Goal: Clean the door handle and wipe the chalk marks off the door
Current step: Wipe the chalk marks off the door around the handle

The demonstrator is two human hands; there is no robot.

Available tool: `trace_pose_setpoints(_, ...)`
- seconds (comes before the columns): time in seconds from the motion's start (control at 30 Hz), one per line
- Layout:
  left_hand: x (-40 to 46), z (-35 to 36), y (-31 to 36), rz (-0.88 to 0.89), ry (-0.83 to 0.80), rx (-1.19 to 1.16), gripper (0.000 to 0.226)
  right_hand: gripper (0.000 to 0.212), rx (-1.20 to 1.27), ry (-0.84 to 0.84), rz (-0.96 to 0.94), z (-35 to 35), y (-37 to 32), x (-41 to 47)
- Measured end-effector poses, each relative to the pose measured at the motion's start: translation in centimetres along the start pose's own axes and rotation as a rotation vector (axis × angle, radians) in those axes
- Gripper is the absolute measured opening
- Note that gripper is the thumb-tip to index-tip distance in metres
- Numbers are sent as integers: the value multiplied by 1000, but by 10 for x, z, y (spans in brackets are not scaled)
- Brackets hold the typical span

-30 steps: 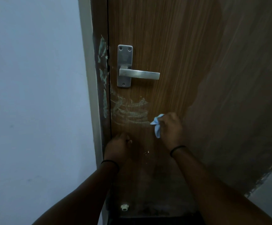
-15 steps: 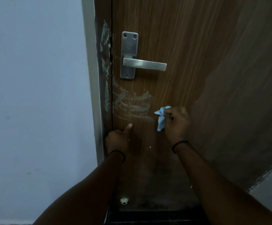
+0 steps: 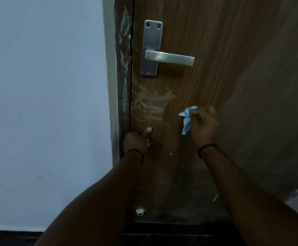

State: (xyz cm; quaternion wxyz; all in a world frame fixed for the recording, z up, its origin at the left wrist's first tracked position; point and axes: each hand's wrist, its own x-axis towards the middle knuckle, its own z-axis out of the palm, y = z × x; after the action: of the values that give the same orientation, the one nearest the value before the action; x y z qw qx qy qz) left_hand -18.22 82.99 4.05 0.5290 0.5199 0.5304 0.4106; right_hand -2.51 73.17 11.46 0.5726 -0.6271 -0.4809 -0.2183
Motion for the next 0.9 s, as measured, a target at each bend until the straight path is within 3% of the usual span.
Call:
trace_pose_setpoints(0.07,1,1,-2,12,10,-15,46,12,1,54,-1,11,-12,19)
trace_pose_setpoints(0.13,3,1,-1,7,-1,2,48,18,-63,-37,-23,33,-27,29)
trace_pose_setpoints(0.27,9,-5,7,-57,-68,29,51,27,-229,-339,-443,62,-33,-15)
trace_pose_setpoints(0.33,10,-6,8,-67,-102,29,51,35,-187,-429,-513,54,-15,-35)
trace_pose_setpoints(0.47,12,-4,5,-57,-87,21,51,17,-193,-322,-540,32,4,-16)
trace_pose_setpoints(0.57,15,-3,-1,-35,-78,-6,49,23,-142,-110,-511,35,-14,15)
trace_pose_setpoints(0.63,19,-3,-4,-42,-93,-12,49,26,-86,-62,-507,48,-29,20)
trace_pose_setpoints(0.77,25,-2,-7,-58,-137,-37,52,28,-154,-227,-593,73,-29,-5)
trace_pose_setpoints(0.9,26,-3,-5,-71,-164,-35,53,27,-197,-318,-566,73,-3,-30)
